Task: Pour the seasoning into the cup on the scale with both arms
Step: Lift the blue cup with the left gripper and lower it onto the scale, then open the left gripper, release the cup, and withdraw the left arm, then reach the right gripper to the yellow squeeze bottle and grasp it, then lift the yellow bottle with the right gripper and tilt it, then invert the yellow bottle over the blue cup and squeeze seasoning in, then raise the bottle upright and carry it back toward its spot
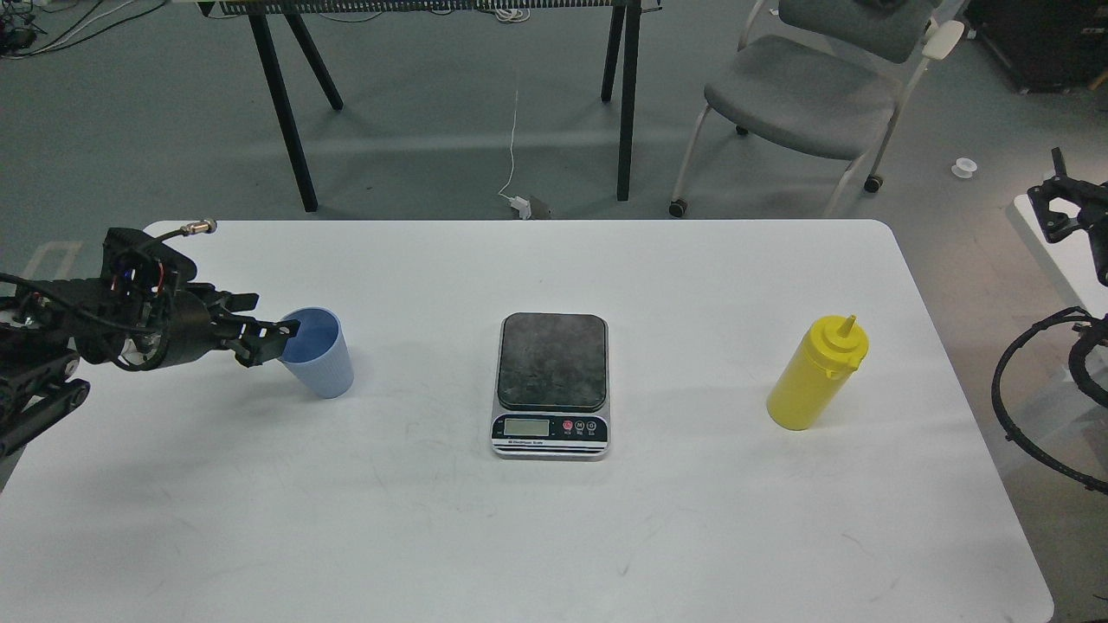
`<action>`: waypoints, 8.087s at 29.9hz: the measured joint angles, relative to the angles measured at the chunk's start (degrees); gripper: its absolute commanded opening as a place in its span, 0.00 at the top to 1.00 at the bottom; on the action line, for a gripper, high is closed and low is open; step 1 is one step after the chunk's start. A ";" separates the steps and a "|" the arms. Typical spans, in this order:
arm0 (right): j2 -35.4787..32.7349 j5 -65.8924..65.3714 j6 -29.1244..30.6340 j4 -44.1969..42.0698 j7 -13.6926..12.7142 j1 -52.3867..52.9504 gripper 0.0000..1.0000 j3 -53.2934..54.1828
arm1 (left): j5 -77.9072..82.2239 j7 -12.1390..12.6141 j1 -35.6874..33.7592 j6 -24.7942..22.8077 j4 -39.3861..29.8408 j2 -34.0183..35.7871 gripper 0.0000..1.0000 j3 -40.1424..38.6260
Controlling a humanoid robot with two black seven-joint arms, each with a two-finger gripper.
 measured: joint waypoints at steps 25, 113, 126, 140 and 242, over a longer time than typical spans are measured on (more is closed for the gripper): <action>-1.15 0.00 0.00 -0.36 0.42 -0.85 0.00 0.08 | -5.75 -1.60 -12.18 -10.01 -8.21 -2.12 0.98 -0.01; 1.16 5.02 0.00 44.78 0.52 -50.47 0.00 -0.61 | -122.13 10.14 -6.63 -21.09 8.94 -22.59 0.00 -37.65; 10.38 1.62 0.00 45.69 1.14 -45.17 0.01 -0.87 | -121.85 10.07 -6.35 -20.80 8.94 -22.67 0.00 -37.60; 16.00 0.39 0.00 34.46 2.03 -37.93 0.04 -4.03 | -121.63 9.77 -6.35 -20.45 8.93 -22.57 0.00 -37.38; 11.43 -83.60 -37.33 25.57 11.62 27.93 0.56 -59.05 | -121.81 9.17 1.92 -22.11 10.69 -18.48 0.00 -38.26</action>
